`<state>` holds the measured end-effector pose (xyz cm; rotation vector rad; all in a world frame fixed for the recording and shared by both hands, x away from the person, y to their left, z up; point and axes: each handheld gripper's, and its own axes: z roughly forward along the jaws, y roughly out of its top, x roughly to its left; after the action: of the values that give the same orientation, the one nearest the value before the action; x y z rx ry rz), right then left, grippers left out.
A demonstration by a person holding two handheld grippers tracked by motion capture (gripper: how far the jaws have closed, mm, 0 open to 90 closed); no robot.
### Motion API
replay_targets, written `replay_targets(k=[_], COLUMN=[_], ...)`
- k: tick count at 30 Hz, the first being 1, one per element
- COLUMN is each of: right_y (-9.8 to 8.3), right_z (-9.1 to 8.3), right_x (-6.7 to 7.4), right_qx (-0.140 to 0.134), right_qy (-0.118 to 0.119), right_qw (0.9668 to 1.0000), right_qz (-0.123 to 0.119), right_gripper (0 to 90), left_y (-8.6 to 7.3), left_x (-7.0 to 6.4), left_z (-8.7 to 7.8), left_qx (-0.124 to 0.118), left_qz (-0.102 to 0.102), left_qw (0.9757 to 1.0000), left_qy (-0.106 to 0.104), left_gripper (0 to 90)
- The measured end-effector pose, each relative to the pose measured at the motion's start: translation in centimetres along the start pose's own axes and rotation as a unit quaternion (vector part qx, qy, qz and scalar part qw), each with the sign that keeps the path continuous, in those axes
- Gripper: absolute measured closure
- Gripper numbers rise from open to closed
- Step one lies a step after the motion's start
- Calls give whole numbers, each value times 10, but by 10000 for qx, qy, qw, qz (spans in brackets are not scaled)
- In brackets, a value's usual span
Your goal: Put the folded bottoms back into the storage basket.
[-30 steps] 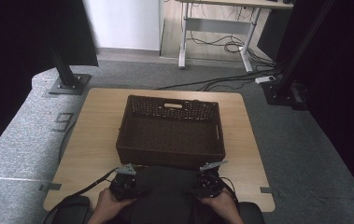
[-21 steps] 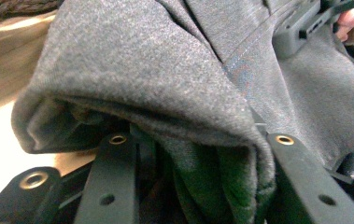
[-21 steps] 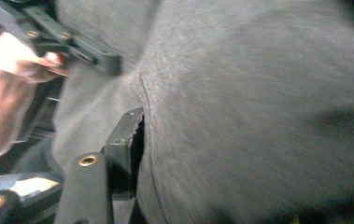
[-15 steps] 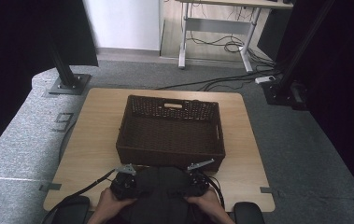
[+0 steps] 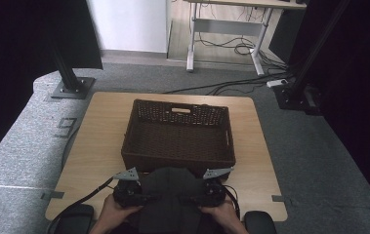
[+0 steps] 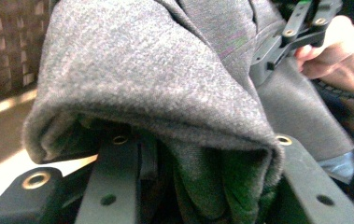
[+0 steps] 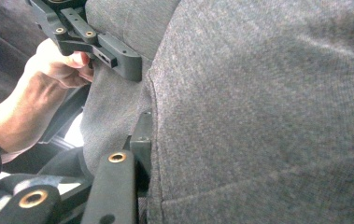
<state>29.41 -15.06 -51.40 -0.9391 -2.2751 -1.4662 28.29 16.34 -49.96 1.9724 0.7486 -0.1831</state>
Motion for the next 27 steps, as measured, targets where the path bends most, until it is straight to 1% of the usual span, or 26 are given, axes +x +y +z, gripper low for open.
replay_targets(k=[1, 2, 4, 6, 7, 8, 9, 12, 15, 16, 23, 27], right_y=[0, 3, 12, 21, 29, 29, 32, 45, 59, 65, 99, 118], right_z=[0, -3, -10, -16, -22, -22, -24, -32, -41, -44, -59, -66], right_x=[0, 2, 10, 16, 21, 21, 22, 28, 33, 34, 39, 38], right_qx=[0, -16, -76, -128, -173, -173, -187, -254, -312, -333, -495, -569], right_qy=[0, -15, -110, -179, -241, -241, -262, -336, -407, -445, -633, -772], right_qw=[10000, 10000, 9996, 9990, 9982, 9982, 9979, 9966, 9952, 9946, 9907, 9884], right_qz=[0, -62, -253, -393, -516, -516, -559, -706, -832, -876, -1095, -1182], right_gripper=[565, 566, 566, 566, 567, 567, 567, 568, 568, 568, 568, 568], left_y=[3, 8, 16, 24, 32, 32, 37, 49, 64, 68, 104, 126], left_x=[-2, -5, -9, -11, -14, -14, -15, -18, -22, -22, -20, -18], left_z=[-2, -5, -10, -15, -19, -19, -21, -27, -34, -35, -47, -52], left_qx=[-37, -107, -196, -281, -332, -332, -369, -450, -584, -605, -789, -802], left_qz=[31, 112, 199, 283, 361, 361, 410, 493, 638, 659, 803, 930], left_qw=[10000, 9999, 9996, 9992, 9988, 9988, 9985, 9978, 9962, 9960, 9936, 9922], left_qy=[-6, 0, 0, -10, -12, -12, -9, -7, 51, 58, 87, 229], left_gripper=[621, 621, 621, 621, 621, 620, 620, 620, 619, 618, 617, 617])
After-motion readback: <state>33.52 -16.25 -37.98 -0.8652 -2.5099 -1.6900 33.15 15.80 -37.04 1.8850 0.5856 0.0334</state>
